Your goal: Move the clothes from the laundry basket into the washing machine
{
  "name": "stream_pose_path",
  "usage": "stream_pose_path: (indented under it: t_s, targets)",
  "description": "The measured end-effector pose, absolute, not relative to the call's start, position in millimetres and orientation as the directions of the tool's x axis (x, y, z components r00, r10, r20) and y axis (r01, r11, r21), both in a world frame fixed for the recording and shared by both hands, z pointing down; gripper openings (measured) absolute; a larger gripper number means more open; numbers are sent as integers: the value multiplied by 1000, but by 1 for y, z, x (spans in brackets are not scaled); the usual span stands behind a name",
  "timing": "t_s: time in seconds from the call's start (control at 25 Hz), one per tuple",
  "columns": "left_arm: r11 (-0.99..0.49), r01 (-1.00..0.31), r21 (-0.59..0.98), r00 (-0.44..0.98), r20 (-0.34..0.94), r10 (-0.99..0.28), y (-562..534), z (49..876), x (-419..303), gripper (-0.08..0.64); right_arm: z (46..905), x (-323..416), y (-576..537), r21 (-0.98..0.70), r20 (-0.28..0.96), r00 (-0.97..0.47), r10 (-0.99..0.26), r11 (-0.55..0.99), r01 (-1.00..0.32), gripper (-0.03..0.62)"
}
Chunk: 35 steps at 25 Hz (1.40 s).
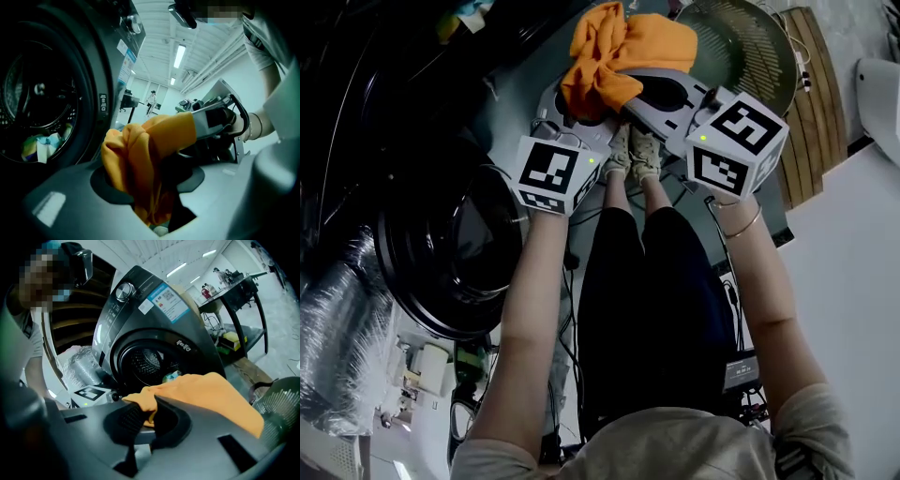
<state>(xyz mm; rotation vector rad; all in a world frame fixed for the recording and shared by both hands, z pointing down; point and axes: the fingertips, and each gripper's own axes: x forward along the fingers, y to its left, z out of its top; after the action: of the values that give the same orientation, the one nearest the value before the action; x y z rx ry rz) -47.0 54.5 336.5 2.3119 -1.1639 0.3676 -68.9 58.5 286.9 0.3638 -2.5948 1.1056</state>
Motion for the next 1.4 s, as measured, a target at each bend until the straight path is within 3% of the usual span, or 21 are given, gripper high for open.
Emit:
stream_pose_path:
  t_s: [0.08,0.24,0.48,0.72,1.04,1.4]
  targets:
    - [-450,-832,325,555,452,-699,60,343,-64,156,294,-84,59,-648,367,-925,-102,685,-333,25]
    - [-345,-872,348,478,449,-755,64,353,-89,118,302,-93,60,-600,384,-919,-88,733,-321,26]
    - [-296,-907,300,407,439,-801,51,349,-105,114,303,-82,51,-584,363,-923,-123,742,-329,28]
    - [-178,-944,279,290,439,-850,40,348,-153,112,306,-82,53,-586,374,-921,-106,743,-323,130]
    - [78,-961,266,60,476,-877,34,363,-250,112,322,-85,42,-615,392,-899,-196,671,-415,132]
    - [295,-920,259,-152,459,-875,-11,380,-330,112,347,-93,45,-643,409,-893,-190,634,-429,130]
